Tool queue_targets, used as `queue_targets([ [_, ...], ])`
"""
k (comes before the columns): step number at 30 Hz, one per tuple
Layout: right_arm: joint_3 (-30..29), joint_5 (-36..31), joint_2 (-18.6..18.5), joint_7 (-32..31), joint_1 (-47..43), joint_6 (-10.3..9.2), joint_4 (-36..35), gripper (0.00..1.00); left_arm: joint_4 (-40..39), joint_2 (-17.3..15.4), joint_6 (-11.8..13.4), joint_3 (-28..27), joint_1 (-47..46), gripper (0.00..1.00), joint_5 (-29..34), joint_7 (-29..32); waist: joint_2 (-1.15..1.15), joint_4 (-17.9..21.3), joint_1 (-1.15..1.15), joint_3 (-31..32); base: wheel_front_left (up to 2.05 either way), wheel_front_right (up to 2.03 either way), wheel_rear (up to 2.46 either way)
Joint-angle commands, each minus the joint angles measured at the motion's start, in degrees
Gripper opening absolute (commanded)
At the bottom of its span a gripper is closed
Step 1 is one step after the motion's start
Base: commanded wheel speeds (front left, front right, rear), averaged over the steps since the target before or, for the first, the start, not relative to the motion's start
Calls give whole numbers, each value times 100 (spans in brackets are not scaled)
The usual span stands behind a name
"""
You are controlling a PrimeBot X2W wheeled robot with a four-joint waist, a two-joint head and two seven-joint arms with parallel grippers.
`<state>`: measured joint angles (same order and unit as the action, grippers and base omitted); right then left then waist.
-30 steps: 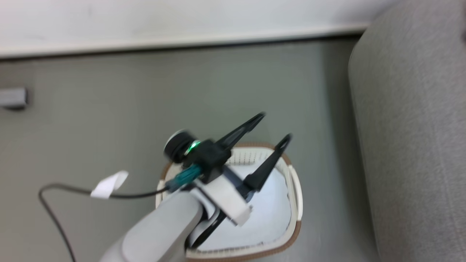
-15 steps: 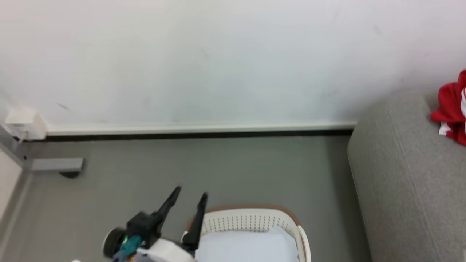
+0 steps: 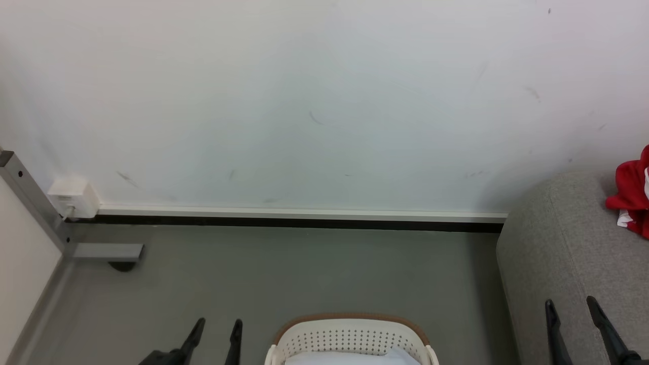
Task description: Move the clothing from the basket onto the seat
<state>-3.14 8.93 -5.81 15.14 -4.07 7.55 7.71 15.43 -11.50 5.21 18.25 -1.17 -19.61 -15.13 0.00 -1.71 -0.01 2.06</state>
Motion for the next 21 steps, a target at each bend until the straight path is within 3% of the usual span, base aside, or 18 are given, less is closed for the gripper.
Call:
queue_targets([
  [1,16,-113,41,-1,-75,-13,78,100,62,58,-91,-102,121,100,97,-1,0,4,1,23,0,0,0],
  [10,-30,-326,260,-1,-104,-13,449,100,262,425,-567,-725,356,100,571,-2,0,27,1,106,0,0,0],
  [21,-60,-285,286,-1,-107,-13,692,100,189,704,-812,-1217,483,100,992,-2,0,-36,1,124,0,0,0],
])
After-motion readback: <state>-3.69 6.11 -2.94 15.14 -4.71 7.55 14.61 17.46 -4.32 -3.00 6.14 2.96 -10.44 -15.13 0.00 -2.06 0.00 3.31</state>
